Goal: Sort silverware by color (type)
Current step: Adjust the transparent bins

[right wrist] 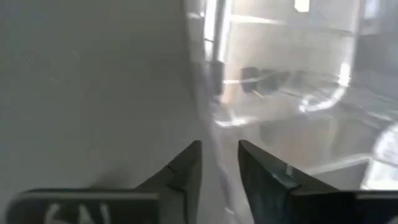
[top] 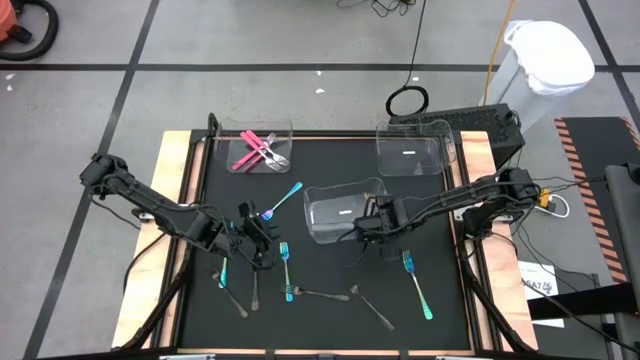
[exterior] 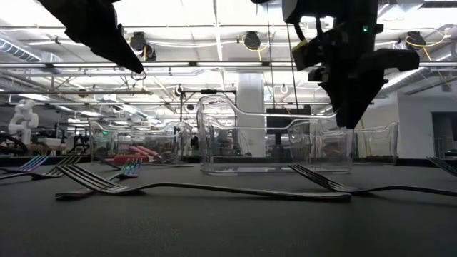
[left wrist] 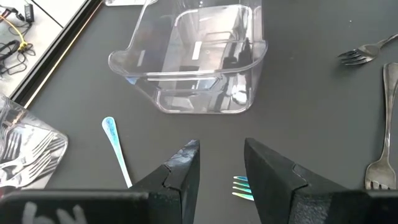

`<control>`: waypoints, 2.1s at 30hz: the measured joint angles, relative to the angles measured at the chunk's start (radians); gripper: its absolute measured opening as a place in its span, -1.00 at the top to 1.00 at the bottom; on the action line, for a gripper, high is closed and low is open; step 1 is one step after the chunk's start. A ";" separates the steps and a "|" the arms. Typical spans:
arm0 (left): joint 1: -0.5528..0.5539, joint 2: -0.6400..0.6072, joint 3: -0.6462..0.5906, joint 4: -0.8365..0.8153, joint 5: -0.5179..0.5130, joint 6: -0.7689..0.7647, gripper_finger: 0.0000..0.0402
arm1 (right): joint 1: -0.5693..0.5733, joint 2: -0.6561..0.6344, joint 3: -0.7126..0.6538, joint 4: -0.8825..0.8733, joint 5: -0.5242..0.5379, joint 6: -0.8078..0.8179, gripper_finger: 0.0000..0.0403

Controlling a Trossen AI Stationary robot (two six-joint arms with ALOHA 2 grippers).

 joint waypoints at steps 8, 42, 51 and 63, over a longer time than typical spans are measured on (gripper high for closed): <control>0.000 0.000 0.000 0.000 0.000 0.000 0.37 | 0.001 0.000 0.000 0.131 -0.047 0.000 0.83; 0.000 0.000 0.000 0.000 -0.002 0.007 0.37 | 0.039 0.000 0.000 0.384 -0.079 0.096 0.90; 0.000 0.000 0.000 0.000 -0.002 0.006 0.37 | 0.039 0.000 0.001 0.386 -0.071 0.063 0.75; 0.001 0.000 0.000 -0.008 -0.001 0.052 0.37 | 0.089 0.000 0.129 0.285 -0.063 0.086 0.46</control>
